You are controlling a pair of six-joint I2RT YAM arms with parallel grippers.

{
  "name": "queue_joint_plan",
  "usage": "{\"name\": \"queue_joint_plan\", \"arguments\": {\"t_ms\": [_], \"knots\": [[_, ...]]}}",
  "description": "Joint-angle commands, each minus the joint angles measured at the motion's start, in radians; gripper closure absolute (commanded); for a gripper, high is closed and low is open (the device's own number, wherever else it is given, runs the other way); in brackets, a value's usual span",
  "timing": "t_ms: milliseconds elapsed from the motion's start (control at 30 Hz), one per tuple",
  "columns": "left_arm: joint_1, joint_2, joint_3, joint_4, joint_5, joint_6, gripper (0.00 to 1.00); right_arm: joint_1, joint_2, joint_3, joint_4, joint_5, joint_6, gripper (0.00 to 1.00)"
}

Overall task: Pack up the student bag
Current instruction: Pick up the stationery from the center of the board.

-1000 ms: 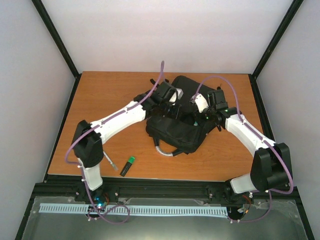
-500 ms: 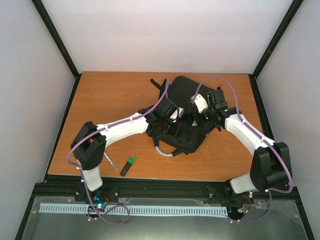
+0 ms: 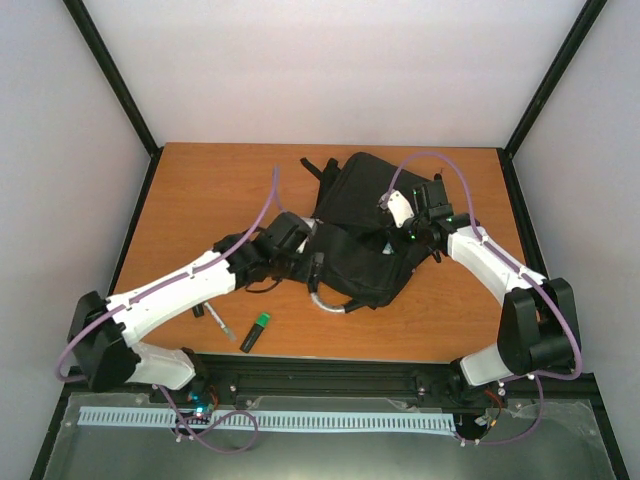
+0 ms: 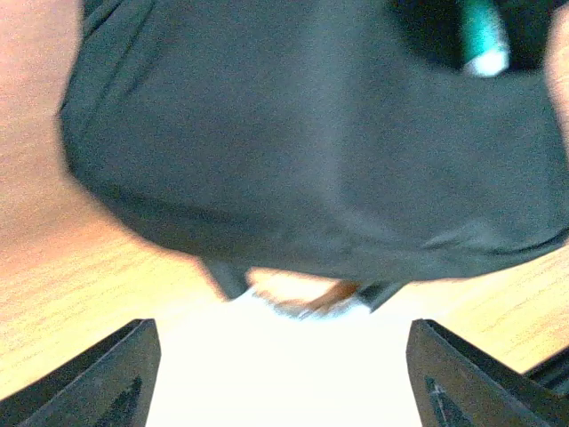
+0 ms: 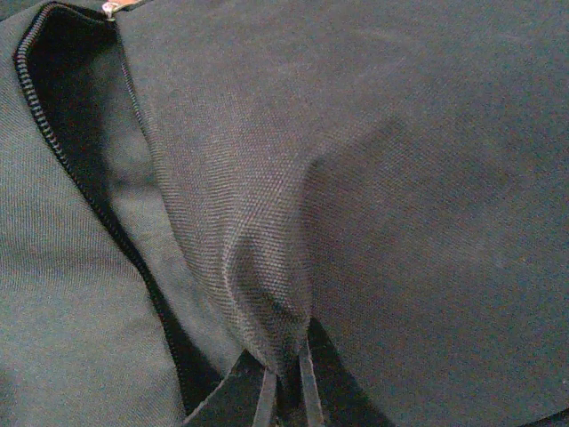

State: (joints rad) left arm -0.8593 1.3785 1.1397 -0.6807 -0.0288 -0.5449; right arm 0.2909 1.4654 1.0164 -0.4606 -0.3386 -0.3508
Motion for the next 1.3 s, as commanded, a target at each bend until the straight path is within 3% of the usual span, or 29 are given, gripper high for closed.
{"name": "queue_joint_plan", "arguments": {"t_ms": [0,200,367,667,867,1267], "knots": [[-0.001,-0.055,-0.095,-0.19,-0.144,-0.076,0.2,-0.004,0.0,0.026,0.011,-0.055,-0.003,0.97],[-0.001,-0.098,-0.208,-0.319,-0.232,-0.194,0.09,-0.003,0.004,0.03,0.007,-0.063,-0.004,0.97],[-0.001,-0.104,-0.314,-0.32,-0.187,-0.269,0.11,-0.003,0.003,0.029,0.007,-0.064,-0.002,0.97],[-0.025,-0.051,-0.396,-0.283,-0.058,-0.282,0.24,-0.003,0.013,0.032,0.004,-0.073,-0.001,0.97],[-0.054,0.056,-0.397,-0.264,-0.072,-0.283,0.31,-0.003,0.015,0.031,0.002,-0.079,0.0,0.97],[-0.07,0.081,-0.436,-0.171,0.027,-0.274,0.65,-0.003,0.03,0.032,0.001,-0.082,0.0,0.97]]}}
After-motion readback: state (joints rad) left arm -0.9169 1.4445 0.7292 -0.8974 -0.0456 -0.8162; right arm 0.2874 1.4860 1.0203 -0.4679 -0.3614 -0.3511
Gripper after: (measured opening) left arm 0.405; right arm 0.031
